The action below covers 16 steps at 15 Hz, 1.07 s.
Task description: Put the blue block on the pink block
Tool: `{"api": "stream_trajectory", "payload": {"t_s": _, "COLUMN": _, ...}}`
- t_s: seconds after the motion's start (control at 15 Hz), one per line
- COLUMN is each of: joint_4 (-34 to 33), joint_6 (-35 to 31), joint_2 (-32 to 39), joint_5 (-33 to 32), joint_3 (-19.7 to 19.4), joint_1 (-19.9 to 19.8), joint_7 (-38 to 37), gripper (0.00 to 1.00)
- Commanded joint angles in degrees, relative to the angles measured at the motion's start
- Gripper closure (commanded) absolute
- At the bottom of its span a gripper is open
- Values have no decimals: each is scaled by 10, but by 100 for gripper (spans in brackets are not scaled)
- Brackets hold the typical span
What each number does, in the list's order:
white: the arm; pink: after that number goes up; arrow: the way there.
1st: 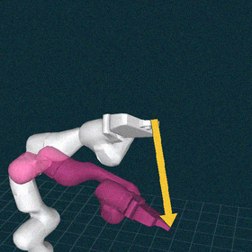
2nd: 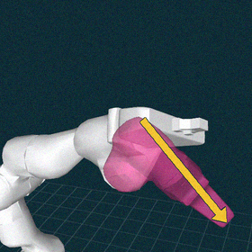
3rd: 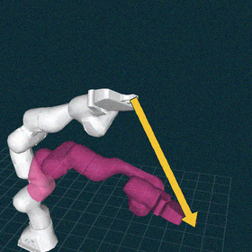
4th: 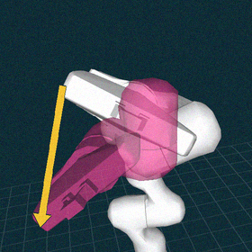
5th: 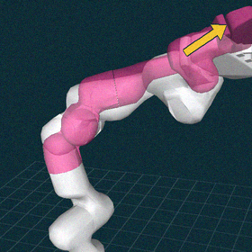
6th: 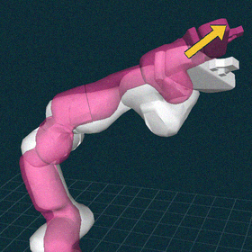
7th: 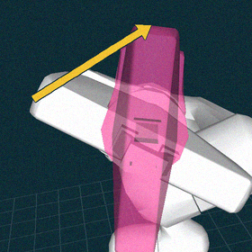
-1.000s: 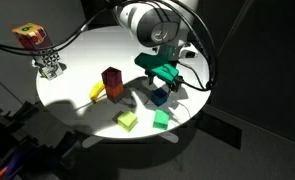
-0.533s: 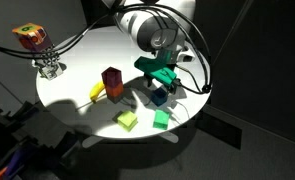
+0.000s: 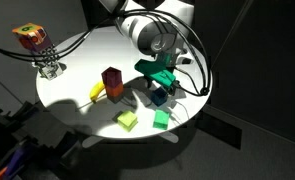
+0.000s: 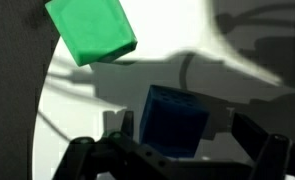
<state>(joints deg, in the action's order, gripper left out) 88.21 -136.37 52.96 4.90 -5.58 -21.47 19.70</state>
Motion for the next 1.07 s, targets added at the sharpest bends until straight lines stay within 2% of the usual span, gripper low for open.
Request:
{"api": "stream_trajectory", "payload": {"t_s": 0.0, "joint_4": -27, "joint_6": 13, "joint_2": 15, "joint_5": -10, "joint_3": 8, "joint_1": -8, "joint_7": 1, "gripper": 0}}
{"api": "stream_trajectory", "payload": {"t_s": 0.53, "joint_4": -41, "joint_6": 17, "joint_2": 31, "joint_5": -11, "joint_3": 8, "joint_1": -7, "joint_7": -1, "gripper": 0}}
{"api": "stream_trajectory", "payload": {"t_s": 0.6, "joint_4": -43, "joint_6": 16, "joint_2": 32, "joint_5": -12, "joint_3": 7, "joint_1": -6, "joint_7": -3, "gripper": 6}}
{"api": "stream_trajectory", "payload": {"t_s": 0.67, "joint_4": -44, "joint_6": 16, "joint_2": 34, "joint_5": -13, "joint_3": 6, "joint_1": -5, "joint_7": -3, "gripper": 27}}
{"api": "stream_trajectory", "payload": {"t_s": 0.8, "joint_4": -45, "joint_6": 21, "joint_2": 35, "joint_5": -15, "joint_3": 4, "joint_1": -3, "joint_7": -6, "gripper": 32}}
{"api": "stream_trajectory", "payload": {"t_s": 1.0, "joint_4": -40, "joint_6": 31, "joint_2": 29, "joint_5": -25, "joint_3": 0, "joint_1": 3, "joint_7": -9, "gripper": 56}}
